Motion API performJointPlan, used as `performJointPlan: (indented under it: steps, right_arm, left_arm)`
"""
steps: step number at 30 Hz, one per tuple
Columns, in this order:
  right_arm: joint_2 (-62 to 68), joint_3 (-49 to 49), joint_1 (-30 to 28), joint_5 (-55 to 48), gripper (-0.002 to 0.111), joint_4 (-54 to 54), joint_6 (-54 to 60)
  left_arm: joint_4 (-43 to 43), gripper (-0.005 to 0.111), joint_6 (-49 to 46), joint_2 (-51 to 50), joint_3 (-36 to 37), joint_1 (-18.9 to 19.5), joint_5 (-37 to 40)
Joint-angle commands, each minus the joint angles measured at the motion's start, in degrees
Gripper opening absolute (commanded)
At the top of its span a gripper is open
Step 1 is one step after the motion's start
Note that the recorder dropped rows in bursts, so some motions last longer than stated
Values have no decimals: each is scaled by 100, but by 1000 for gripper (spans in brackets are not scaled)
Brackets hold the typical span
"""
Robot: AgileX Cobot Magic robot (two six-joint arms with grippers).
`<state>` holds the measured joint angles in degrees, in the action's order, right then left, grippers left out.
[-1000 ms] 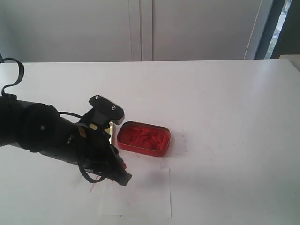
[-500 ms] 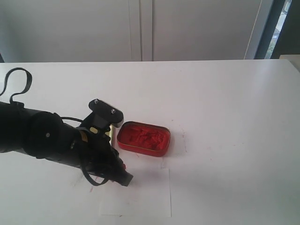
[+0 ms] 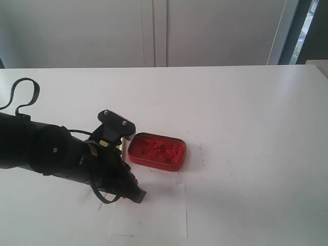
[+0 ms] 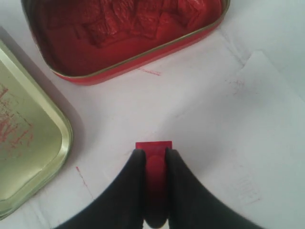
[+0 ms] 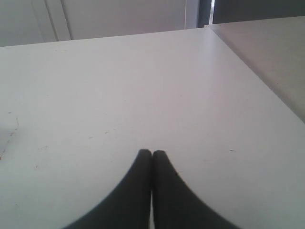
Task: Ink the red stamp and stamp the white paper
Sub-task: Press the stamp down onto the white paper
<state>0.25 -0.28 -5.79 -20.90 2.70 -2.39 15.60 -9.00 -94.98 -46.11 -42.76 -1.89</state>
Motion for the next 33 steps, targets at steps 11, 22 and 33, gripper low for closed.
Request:
performJointPlan:
  steps: [11, 22, 33]
  right_arm:
    - [-25, 28, 10, 44, 0, 4, 15]
    - [-25, 28, 10, 44, 0, 4, 15]
    - [-25, 28, 10, 44, 0, 4, 15]
  left_arm:
    - [67, 0, -2, -242, 40, -27, 108]
    - [67, 0, -2, -438, 40, -27, 149]
    - [67, 0, -2, -438, 40, -27, 401]
